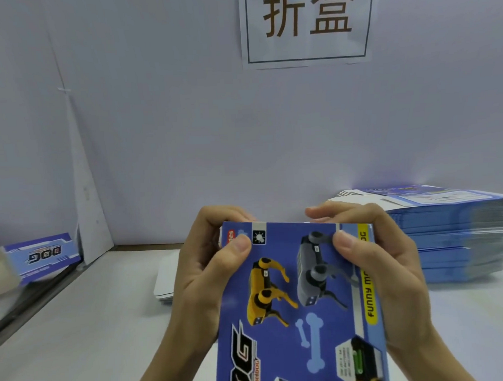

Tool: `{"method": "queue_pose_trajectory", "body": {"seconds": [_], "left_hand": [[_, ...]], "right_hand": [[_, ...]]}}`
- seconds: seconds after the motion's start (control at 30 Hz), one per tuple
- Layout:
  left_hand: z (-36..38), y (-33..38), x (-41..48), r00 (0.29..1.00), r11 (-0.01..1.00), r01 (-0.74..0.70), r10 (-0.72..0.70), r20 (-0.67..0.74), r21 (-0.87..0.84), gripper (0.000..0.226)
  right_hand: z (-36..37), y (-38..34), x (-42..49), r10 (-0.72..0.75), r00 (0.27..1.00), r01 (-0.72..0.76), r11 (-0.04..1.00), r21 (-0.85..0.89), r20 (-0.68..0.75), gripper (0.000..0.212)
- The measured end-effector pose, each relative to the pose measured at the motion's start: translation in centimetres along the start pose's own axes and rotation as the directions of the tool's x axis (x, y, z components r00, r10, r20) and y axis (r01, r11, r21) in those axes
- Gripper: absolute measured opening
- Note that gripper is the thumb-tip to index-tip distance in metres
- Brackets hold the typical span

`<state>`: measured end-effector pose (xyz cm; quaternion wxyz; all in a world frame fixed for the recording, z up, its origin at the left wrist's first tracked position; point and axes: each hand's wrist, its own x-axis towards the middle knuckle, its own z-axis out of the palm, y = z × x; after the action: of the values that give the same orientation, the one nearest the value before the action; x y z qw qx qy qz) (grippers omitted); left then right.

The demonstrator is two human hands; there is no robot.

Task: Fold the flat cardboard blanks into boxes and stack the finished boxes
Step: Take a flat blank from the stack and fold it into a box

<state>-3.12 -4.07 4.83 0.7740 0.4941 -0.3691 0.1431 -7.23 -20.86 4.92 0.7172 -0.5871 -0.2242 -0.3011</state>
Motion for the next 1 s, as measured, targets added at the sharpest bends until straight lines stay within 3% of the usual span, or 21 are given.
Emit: {"method": "queue_pose_trajectory", "body": {"seconds": [0.07, 0.13, 0.2, 0.27, 0.37, 0.43, 0.6, 0.87, 1.0], "left_hand": [[-0.3, 0.3, 0.3, 0.999, 1.000, 0.031, -0.031, 0.018, 0.002, 0.014], [-0.8, 0.7, 0.6, 0.986, 0.992, 0.125, -0.128, 0.109, 0.033, 0.045], [-1.4, 1.2, 0.7, 0.927, 0.954, 0.295, -0.301, 0.226, 0.058, 0.079], [-1.7, 1.8, 0.7, 0.903, 0.946, 0.316, -0.324, 0.281, 0.075, 0.093], [-1.5, 2.6, 0.3, 0.950, 0.980, 0.004, -0.066, 0.305, 0.200, 0.099], [-0.9, 2.8, 0.1, 0.949, 0.958, -0.091, 0.000, 0.316, 0.272, 0.103], [-0.6, 2.6, 0.2, 0.963, 0.958, -0.133, 0.065, 0.263, 0.253, 0.101], [-0.3, 2.6, 0.3, 0.972, 0.973, -0.057, 0.003, 0.233, 0.225, 0.090], [-0.2, 2.2, 0.1, 0.979, 0.982, -0.006, -0.033, 0.202, 0.190, 0.089]], "right_hand": [[0.0, -0.2, 0.0, -0.043, 0.999, 0.043, 0.999, -0.033, -0.009, 0.014], [0.1, -0.8, 0.0, -0.154, 0.988, 0.153, 0.984, -0.095, -0.004, 0.013], [-0.1, -1.7, 0.0, -0.290, 0.955, 0.295, 0.912, -0.285, 0.059, 0.013], [-0.6, -2.6, 0.0, -0.334, 0.929, 0.370, 0.807, -0.461, 0.159, 0.029], [-0.8, -3.3, 0.0, -0.202, 0.953, 0.279, 0.874, -0.398, 0.224, 0.066], [-0.6, -3.3, 0.1, -0.140, 0.953, 0.224, 0.921, -0.318, 0.268, 0.074], [-0.4, -2.7, 0.6, -0.214, 0.926, 0.331, 0.857, -0.394, 0.312, 0.062], [-0.4, -2.4, 0.3, -0.205, 0.924, 0.315, 0.887, -0.338, 0.323, 0.043], [-0.7, -2.4, 0.4, -0.294, 0.894, 0.432, 0.770, -0.470, 0.340, 0.029]]}}
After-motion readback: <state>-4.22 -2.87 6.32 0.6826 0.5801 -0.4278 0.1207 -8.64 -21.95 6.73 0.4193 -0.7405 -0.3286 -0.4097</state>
